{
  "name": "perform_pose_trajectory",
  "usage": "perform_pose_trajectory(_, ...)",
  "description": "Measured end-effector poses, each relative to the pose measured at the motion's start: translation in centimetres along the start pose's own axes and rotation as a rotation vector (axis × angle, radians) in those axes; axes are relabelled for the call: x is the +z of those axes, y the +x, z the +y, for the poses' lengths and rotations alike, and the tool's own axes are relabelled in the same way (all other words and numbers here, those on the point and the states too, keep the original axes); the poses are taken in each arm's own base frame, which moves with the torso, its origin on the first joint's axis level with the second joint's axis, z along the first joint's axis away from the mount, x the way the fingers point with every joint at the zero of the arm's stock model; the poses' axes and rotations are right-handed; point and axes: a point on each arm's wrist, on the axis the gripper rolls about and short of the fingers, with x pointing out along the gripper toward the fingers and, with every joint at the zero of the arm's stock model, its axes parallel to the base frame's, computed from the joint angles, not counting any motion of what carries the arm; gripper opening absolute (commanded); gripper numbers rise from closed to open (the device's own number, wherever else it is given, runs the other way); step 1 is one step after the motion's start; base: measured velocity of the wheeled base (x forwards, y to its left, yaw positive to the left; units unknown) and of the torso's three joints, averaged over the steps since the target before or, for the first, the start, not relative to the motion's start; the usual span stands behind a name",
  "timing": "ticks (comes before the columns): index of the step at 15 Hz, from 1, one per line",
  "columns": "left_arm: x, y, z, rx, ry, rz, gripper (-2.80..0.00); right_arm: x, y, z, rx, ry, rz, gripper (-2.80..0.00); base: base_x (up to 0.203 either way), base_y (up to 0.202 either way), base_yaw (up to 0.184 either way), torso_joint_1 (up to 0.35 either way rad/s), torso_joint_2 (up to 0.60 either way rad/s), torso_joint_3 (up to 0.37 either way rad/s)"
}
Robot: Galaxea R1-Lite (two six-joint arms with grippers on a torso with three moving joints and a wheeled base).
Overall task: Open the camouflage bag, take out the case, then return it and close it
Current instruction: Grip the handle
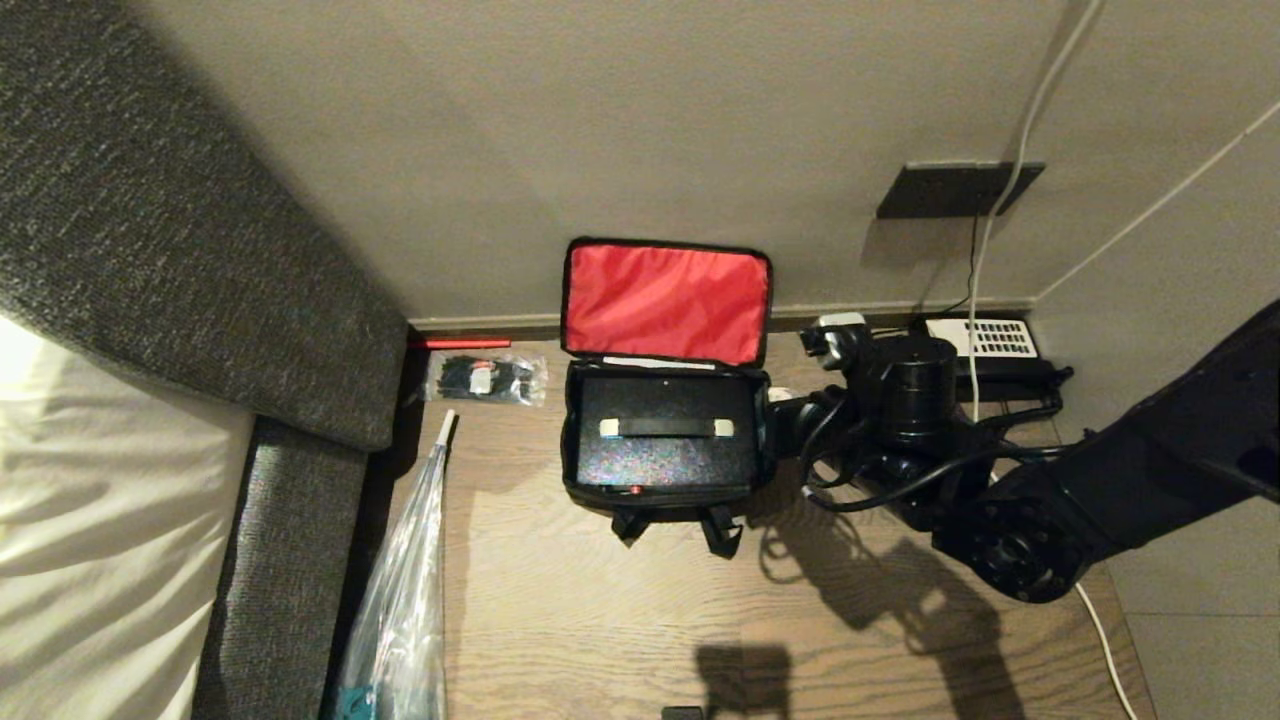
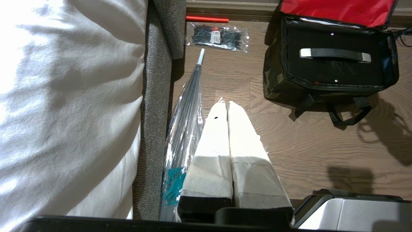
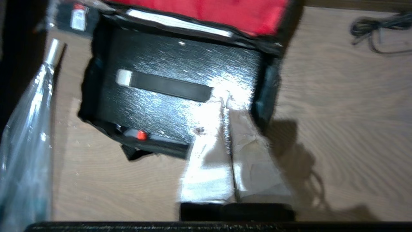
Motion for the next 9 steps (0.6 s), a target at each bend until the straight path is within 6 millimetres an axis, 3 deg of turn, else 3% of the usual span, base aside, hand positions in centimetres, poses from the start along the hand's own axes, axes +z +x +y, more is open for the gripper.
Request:
perform_pose_trajectory(2, 0.0, 0.0, 0.0, 0.000, 0.000, 0.000, -2.80, -1.1, 0.4, 1.1, 0.021, -0.071, -0.005, 0.00, 0.000, 0.000, 0.000, 0.000, 0.00, 0.000)
perform_pose_trajectory(5, 0.0, 0.0, 0.0, 0.001, 0.000, 0.000, -2.80, -2.9, 0.7, 1.3, -0.039, -0.254, 0.045, 0.00, 0.000, 0.000, 0.000, 0.000, 0.00, 0.000)
perform_pose_trajectory(9, 0.0, 0.0, 0.0, 0.000, 0.000, 0.000, -2.80, -4.5, 0.6, 3.4, -0.084, -0.289, 0.108, 0.00, 0.000, 0.000, 0.000, 0.000, 0.00, 0.000)
